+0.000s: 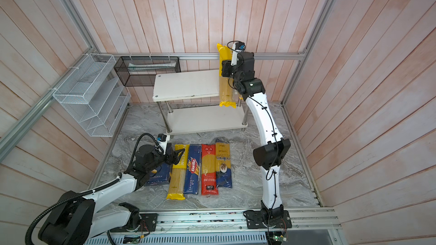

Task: Place and organize the pasta boxes and bags onto the shelf
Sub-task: 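Lower the yellow bag onto the top shelf beside the first bag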

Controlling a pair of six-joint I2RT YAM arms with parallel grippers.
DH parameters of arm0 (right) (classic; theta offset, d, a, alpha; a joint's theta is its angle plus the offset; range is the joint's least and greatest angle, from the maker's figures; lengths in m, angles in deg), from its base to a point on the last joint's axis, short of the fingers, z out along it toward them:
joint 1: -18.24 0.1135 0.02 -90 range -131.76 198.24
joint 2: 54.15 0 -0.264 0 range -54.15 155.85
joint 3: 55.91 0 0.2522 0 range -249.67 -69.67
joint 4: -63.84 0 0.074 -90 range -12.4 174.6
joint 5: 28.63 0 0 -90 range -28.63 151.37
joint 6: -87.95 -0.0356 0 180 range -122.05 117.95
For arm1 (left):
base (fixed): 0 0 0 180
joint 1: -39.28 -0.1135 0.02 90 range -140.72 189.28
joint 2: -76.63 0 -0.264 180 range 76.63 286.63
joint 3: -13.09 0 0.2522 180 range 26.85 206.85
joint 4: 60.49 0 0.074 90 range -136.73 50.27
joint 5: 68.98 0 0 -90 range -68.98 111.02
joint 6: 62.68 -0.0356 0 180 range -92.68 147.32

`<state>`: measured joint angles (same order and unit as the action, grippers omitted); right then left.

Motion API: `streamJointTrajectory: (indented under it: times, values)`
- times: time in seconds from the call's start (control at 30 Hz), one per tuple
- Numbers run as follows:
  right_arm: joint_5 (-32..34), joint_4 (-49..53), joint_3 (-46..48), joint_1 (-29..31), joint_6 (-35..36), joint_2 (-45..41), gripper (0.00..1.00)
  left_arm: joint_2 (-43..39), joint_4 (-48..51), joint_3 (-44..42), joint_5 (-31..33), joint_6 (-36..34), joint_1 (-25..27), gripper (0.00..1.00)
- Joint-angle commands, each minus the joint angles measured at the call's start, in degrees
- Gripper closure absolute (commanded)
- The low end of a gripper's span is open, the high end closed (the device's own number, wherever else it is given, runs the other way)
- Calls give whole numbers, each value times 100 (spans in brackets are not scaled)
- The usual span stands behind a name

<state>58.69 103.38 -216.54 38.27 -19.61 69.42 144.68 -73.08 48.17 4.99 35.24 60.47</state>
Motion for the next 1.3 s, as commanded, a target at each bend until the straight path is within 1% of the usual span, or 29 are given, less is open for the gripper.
streamJointTrajectory:
  times: [0.0,0.17,0.33,0.5,0.63,0.7,0.8,0.87,1.0,1.07,1.1,1.13,1.17,1.27]
  values:
    - [125,-357,-67,-48,-40,176,62,15,-20,65,-23,-107,25,0]
    - [-41,-387,-68,-35,-183,151,56,6,-19,65,-17,-115,25,0]
    - [-65,-291,-70,17,-62,-70,56,-11,-30,56,-17,-107,24,0]
    - [-238,90,-45,226,436,-607,55,8,-28,72,-28,-111,24,0]
    - [-432,796,150,351,644,-1239,54,-29,-96,14,-7,-107,26,0]
    - [-510,920,737,453,724,-1739,54,-4,-30,61,-9,-112,26,0]
    - [-531,652,2128,752,982,-2592,54,6,6,74,-11,-116,26,0]
    - [-583,542,2956,1003,1021,-3085,54,-12,-37,51,-14,-107,26,0]
    - [-662,312,4168,1244,642,-3774,54,-7,-75,41,-9,-106,25,0]
    - [-727,-189,5083,1362,482,-4215,55,-7,-38,56,-9,-107,26,0]
    - [-883,-482,5516,1393,412,-4451,55,-24,-28,56,-9,-111,26,0]
    - [-989,-651,5807,1392,355,-4595,57,-50,-8,41,12,-123,26,0]
    - [-1067,-766,6036,1398,302,-4729,61,-70,-2,26,53,-124,26,0]
    - [-1048,-788,6344,1401,215,-4929,62,-125,-24,4,100,-135,26,0]
